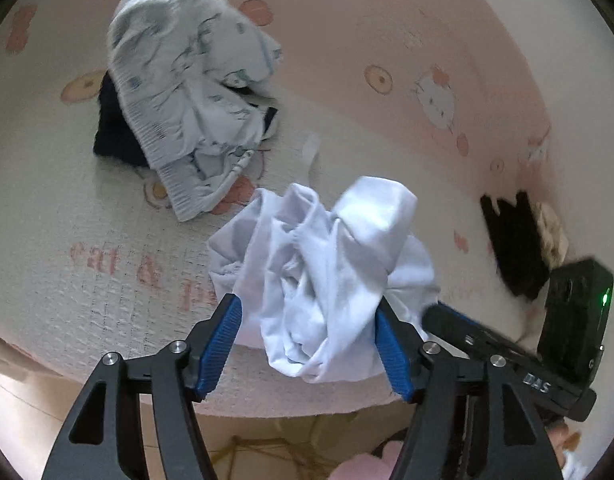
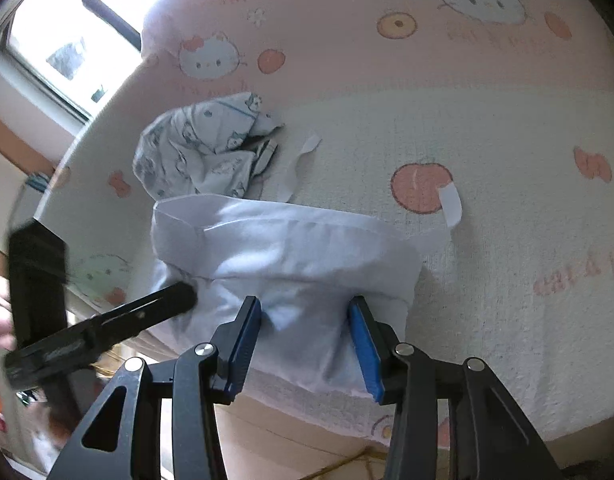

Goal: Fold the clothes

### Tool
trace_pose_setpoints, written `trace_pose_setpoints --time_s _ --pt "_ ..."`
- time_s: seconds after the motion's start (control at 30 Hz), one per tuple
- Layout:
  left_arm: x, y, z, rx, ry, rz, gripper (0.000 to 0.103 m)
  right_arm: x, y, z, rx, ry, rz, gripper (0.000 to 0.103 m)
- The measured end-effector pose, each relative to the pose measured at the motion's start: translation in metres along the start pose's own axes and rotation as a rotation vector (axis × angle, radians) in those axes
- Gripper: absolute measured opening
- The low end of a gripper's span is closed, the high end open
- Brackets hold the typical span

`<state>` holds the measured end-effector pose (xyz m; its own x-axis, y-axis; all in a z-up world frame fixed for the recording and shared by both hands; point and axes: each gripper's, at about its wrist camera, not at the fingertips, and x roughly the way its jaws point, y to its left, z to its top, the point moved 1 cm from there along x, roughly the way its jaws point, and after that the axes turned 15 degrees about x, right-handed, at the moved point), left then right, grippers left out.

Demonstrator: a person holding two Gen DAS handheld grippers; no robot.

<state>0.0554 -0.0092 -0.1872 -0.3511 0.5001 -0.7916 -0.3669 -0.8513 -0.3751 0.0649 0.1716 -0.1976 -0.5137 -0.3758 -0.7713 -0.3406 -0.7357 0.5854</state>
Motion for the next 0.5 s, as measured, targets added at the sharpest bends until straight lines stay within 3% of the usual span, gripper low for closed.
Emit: trace_pose_setpoints --time_s 0.07,0.1,0.23,0.37,0.5 --pt "0.001 0.004 -0.001 0.016 -0.022 0.031 0.064 -0.005 -0.013 0.002 0.047 0.004 0.016 0.067" --pt "0.004 0.009 -0.003 -0.004 -0.032 0.012 0.065 -0.006 -0.020 0.003 0.072 0.000 0.018 0.069" --pt "0.020 0.035 -0.015 -0.156 -0.066 -0.133 0.066 0.000 -0.057 0.008 0.218 0.023 0.045 0.069" --pt "0.031 0.055 -0.032 -0.299 -0.140 -0.256 0.066 0.013 -0.084 0.005 0.399 0.071 0.202 0.071" --pt "0.029 0.046 -0.039 -0.259 -0.196 -0.219 0.067 0.024 -0.091 0.000 0.482 0.082 0.284 0.072"
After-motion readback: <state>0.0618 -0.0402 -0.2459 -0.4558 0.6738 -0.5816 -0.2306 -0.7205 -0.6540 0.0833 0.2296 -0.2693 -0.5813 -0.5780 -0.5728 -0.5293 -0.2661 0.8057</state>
